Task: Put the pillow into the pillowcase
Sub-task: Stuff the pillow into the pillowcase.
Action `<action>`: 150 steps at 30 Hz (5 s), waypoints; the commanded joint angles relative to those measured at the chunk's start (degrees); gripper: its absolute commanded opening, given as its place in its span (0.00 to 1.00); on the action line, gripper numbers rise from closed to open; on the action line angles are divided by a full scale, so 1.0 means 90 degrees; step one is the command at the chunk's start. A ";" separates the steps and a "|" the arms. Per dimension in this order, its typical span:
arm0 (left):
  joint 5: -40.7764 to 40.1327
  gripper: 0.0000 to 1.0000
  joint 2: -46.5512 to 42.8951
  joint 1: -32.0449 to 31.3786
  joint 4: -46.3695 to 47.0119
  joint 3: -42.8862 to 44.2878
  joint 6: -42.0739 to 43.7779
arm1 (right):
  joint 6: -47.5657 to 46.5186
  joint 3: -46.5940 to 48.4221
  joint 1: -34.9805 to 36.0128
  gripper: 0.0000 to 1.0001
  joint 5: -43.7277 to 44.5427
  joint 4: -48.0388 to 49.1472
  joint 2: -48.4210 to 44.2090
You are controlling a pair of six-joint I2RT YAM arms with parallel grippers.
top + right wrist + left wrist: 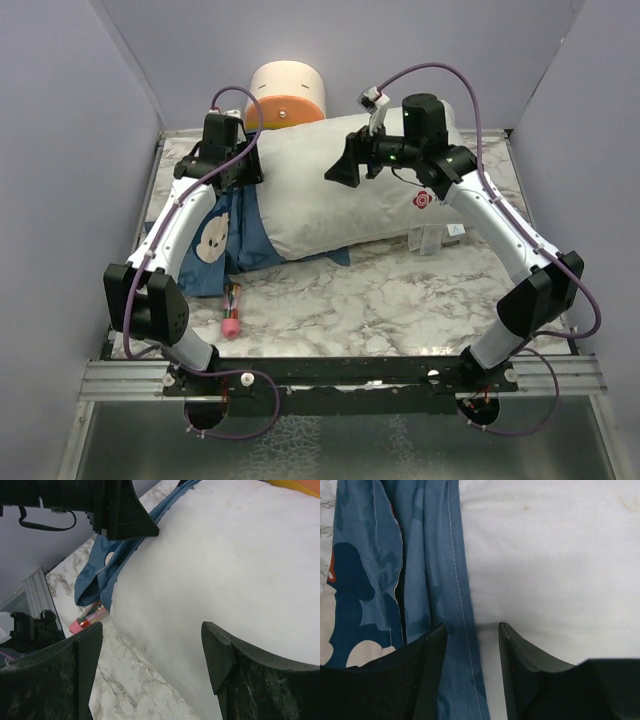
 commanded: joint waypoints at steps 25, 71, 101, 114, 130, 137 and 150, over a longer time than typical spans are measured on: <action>0.1371 0.00 -0.0025 0.0099 0.0299 0.0321 0.0656 | -0.0960 0.3307 0.1025 0.81 0.2143 -0.0981 0.3389; 0.3564 0.00 -0.3432 -0.0340 0.1655 -0.4144 -0.2020 | -0.0503 -0.0552 0.1570 0.87 0.2234 0.0814 0.0012; 0.4046 0.00 -0.1426 -0.0566 0.2997 -0.1100 -0.2600 | 0.1236 -0.1944 0.0999 0.01 0.2347 0.1887 -0.1109; 0.3743 0.00 -0.0791 -0.1504 0.3665 -0.1564 -0.2543 | 0.2094 -0.3345 0.0995 0.01 0.2612 0.2794 -0.1141; 0.1967 0.76 -0.2165 -0.0622 0.1060 -0.1712 -0.1738 | 0.0652 -0.2433 0.0937 0.77 0.1818 0.2512 -0.1360; 0.2186 0.68 -0.3006 -0.0510 -0.0174 -0.1756 -0.1628 | 0.0460 -0.2710 0.0921 0.84 -0.0016 0.3017 -0.2174; 0.1496 0.52 -0.3898 -0.1876 -0.1439 -0.2480 -0.2769 | 0.0158 -0.4605 0.1439 0.84 -0.0126 0.1522 -0.3692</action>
